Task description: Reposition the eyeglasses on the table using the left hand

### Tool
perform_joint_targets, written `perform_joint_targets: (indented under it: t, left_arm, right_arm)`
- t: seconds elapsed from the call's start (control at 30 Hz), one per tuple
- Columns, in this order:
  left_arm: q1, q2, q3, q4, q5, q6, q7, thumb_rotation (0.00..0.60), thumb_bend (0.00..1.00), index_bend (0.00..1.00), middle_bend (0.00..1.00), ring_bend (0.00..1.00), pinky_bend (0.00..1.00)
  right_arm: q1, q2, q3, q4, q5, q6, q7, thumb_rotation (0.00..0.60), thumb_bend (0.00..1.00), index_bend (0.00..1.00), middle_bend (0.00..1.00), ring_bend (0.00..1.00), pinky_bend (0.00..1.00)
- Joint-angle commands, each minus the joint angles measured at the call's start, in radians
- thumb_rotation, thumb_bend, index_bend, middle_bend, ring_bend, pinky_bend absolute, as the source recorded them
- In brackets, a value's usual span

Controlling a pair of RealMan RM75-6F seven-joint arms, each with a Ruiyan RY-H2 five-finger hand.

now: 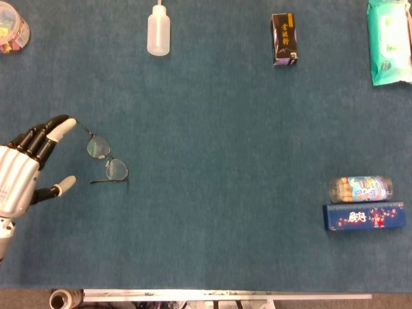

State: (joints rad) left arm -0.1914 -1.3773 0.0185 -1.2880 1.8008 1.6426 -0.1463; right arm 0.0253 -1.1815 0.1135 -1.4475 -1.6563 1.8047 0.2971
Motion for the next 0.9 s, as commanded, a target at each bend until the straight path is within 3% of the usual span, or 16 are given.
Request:
perform_joint_targets:
  t: [0.03, 0.37, 0.53, 0.9]
  left_arm:
    - [-0.002, -0.007, 0.013, 0.01, 0.004, -0.017, 0.035, 0.6, 0.07, 0.13, 0.18, 0.27, 0.5]
    - [-0.013, -0.034, 0.032, 0.023, 0.02, -0.04, 0.096, 0.6, 0.07, 0.13, 0.18, 0.27, 0.5]
    - [-0.02, -0.071, 0.007, 0.058, 0.016, -0.014, 0.118, 0.6, 0.07, 0.13, 0.18, 0.25, 0.49]
    - [-0.055, -0.114, -0.053, 0.142, -0.014, 0.043, -0.008, 0.6, 0.07, 0.13, 0.09, 0.16, 0.43]
  right_arm:
    - [0.0, 0.001, -0.001, 0.0, -0.001, -0.001, -0.001, 0.6, 0.31, 0.6, 0.57, 0.51, 0.54]
    - [0.0, 0.002, -0.002, -0.001, -0.003, -0.004, -0.001, 0.6, 0.31, 0.6, 0.57, 0.51, 0.54]
    - [0.0, 0.002, -0.003, 0.0, -0.005, -0.004, -0.001, 0.6, 0.31, 0.6, 0.57, 0.51, 0.53]
    - [0.002, 0.002, -0.004, -0.001, -0.006, -0.011, -0.007, 0.6, 0.31, 0.6, 0.57, 0.51, 0.53]
